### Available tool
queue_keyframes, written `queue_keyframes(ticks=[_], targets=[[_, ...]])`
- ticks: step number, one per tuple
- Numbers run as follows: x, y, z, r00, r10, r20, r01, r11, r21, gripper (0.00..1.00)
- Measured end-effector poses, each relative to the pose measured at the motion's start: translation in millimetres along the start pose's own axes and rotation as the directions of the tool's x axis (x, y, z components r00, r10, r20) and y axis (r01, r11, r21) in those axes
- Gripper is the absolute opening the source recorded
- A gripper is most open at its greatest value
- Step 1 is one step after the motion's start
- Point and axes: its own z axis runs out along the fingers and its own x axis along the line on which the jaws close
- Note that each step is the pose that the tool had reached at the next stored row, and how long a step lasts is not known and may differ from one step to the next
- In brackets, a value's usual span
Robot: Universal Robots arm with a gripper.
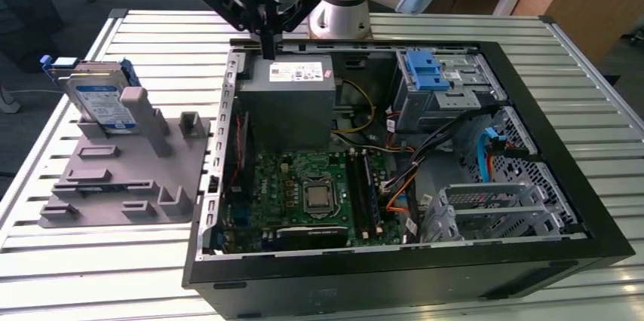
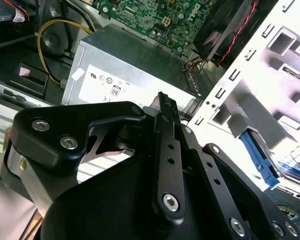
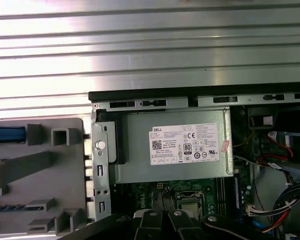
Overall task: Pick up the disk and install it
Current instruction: 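Reach for the disk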
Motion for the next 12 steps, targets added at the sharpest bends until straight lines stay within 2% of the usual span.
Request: queue_keyframes(ticks=[12], targets=[[3.3,-0.3,0.4,1.0,0.0,0.0,0.0,1.0,0.0,0.11]])
